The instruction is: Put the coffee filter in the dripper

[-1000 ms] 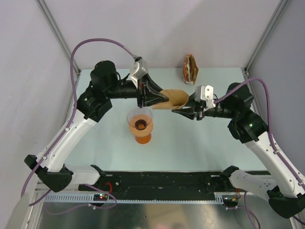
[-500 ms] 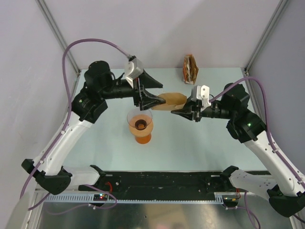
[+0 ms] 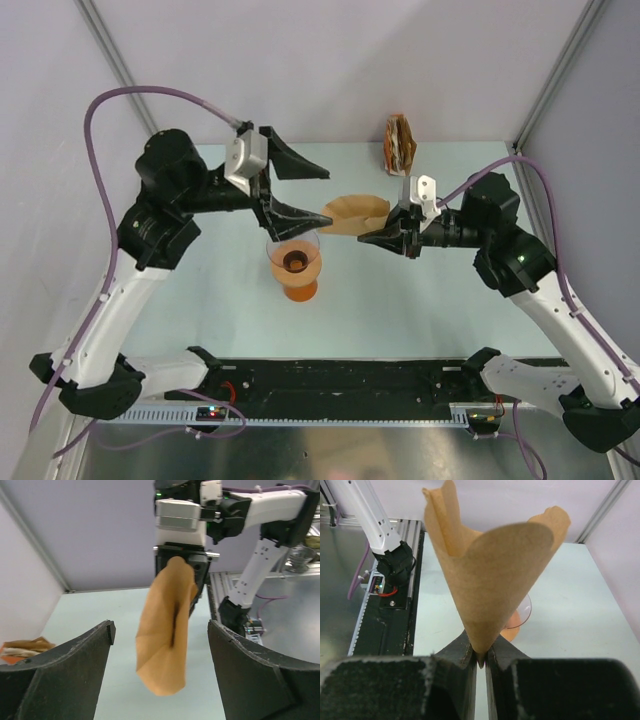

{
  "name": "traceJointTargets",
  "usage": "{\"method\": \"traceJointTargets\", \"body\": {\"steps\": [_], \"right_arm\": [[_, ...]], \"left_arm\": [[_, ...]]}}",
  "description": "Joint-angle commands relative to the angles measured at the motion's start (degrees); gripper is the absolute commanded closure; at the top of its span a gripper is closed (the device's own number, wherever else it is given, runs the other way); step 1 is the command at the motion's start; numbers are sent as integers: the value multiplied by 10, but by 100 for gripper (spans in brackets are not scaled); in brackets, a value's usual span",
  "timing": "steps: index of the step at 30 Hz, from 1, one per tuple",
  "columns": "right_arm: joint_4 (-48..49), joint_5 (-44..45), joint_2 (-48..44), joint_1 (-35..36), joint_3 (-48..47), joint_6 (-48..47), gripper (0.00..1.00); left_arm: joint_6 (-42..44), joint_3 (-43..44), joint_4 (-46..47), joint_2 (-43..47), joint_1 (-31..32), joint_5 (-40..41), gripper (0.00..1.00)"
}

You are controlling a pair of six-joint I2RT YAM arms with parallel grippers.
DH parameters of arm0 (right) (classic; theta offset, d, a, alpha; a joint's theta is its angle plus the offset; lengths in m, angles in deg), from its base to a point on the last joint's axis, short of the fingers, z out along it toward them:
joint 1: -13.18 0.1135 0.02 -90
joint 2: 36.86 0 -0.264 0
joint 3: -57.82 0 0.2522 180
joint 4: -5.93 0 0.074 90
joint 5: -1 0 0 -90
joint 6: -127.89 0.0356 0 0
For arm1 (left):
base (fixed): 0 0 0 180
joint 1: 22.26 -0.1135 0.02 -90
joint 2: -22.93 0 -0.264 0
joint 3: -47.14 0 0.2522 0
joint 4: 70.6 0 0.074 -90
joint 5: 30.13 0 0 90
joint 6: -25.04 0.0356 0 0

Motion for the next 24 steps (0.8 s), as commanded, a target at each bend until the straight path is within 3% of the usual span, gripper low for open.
{"method": "traceJointTargets", "body": {"steps": [1,9,16,19,24], "right_arm": [[0,-29,5,2,-27,25,87],[-19,-39,6,15,-30,17,88],[-32,-28,11,23,-34,-1,89],[-38,-22,20,26,-41,-4,89],[-37,-17,28,29,-47,4,89]], "left_arm": [[16,4,-24,-13,42,4,17],[32,15,-34,-40,85,50,3],[40,17,-47,-53,106,70,1],[39,18,-47,-59,111,52,9],[35,15,-48,-66,113,37,36]]}}
